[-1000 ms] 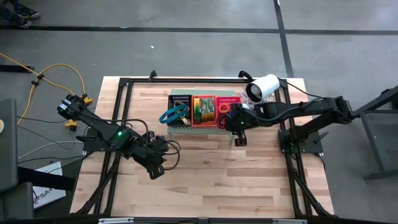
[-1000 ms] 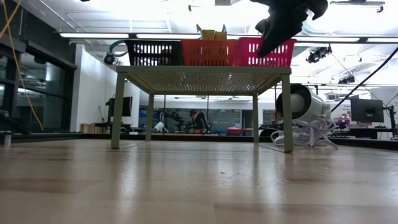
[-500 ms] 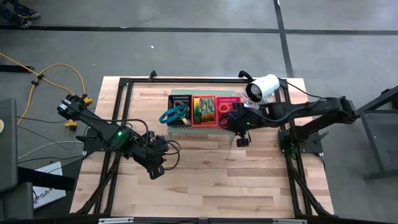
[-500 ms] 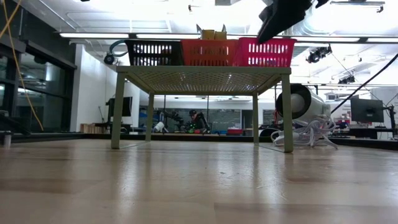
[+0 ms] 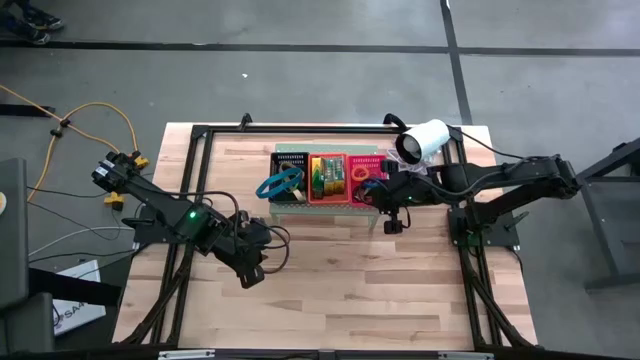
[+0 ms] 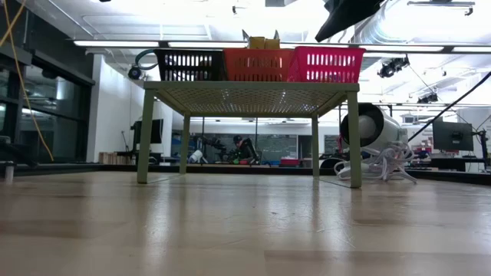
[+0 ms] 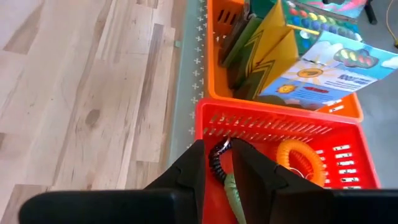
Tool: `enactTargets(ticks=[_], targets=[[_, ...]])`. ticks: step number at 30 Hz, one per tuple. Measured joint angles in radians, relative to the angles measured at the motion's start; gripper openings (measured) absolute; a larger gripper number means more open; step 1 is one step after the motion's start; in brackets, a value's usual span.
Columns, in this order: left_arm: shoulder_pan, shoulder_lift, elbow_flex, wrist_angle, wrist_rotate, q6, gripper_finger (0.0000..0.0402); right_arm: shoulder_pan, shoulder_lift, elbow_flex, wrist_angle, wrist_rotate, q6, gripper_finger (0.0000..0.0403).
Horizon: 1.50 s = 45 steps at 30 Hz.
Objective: Pick & Place Office Desk Supplies
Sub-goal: Return to Home Position
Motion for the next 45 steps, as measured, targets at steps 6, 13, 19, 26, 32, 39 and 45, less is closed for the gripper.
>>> enactTargets(ticks=[6,13,19,26,32,39,45], targets=[[0.0,0.0,0.0,0.0,0.0,0.0,0.0111,0.0,0.0,0.0,0.002,-0.002,0.0,0.0068],[0.0,0.0,0.0,0.0,0.0,0.0,0.0111,0.03,0.0,0.0,0.042,-0.006,0.001,0.0068],[0.0,0.0,0.0,0.0,0.0,0.0,0.0111,0.081,0.0,0.0,0.055,-0.011,0.076,0.0068],[0.0,0.0,0.0,0.0,0.0,0.0,0.0111,0.134,0.001,0.0,0.07,-0.015,0.114,0.0068],[0.0,0.0,0.0,0.0,0.0,0.0,0.0111,0.196,0.001,0.0,0.097,-0.014,0.217,0.0068],[0.0,0.0,0.0,0.0,0.0,0.0,0.0111,0.302,0.0,-0.018,0.1,0.043,0.305,0.0068],[0.0,0.0,0.0,0.0,0.0,0.0,0.0111,0.4,-0.097,-0.127,0.176,0.172,0.328,0.0068]])
